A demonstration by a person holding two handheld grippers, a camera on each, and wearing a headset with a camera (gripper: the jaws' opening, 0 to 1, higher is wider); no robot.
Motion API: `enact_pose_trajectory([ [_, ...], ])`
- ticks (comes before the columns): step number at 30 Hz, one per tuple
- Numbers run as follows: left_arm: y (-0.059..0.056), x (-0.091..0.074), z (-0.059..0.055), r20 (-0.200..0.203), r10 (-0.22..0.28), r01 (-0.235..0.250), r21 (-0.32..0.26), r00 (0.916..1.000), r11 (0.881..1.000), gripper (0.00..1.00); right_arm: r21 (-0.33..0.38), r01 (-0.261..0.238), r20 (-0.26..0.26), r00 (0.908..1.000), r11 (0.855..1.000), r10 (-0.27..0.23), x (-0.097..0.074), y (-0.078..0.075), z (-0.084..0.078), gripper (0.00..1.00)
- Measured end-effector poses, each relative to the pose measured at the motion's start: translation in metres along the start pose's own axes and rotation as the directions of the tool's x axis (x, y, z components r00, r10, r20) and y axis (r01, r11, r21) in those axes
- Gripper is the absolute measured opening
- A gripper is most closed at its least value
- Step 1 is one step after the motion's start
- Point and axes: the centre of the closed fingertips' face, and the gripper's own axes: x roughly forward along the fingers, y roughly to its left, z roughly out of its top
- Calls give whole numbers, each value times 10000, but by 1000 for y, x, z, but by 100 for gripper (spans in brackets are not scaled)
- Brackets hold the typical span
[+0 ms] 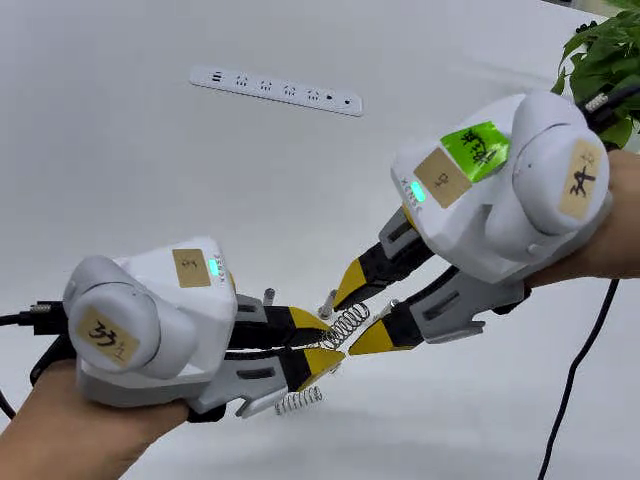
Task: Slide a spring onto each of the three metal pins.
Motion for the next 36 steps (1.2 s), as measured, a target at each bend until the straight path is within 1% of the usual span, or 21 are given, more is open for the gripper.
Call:
enact_pose_trajectory([
  [10, 1, 1, 0, 117, -108, 108, 25, 9999, 9999, 10, -95, -264, -187, 9995, 9996, 262, 2, 0, -1, 12],
  [20, 0, 2, 1, 227, -118, 118, 12, 9997, 9999, 10, -1, -358, -289, 9989, 9994, 358, 3, -1, -1, 12],
  [31, 1, 1, 0, 344, -77, 76, 25, 9994, 10000, 11, 195, -430, -248, 9987, 9989, 434, 6, -2, 1, 12],
  [34, 2, -1, 1, 430, 13, -11, -68, 9991, 10000, 13, 207, -439, -213, 9988, 9988, 444, 7, -3, 3, 12],
  [36, 4, -3, -1, 407, 80, -75, -139, 9991, 9999, 16, 228, -425, -173, 9989, 9988, 429, 7, -4, 3, 12],
])
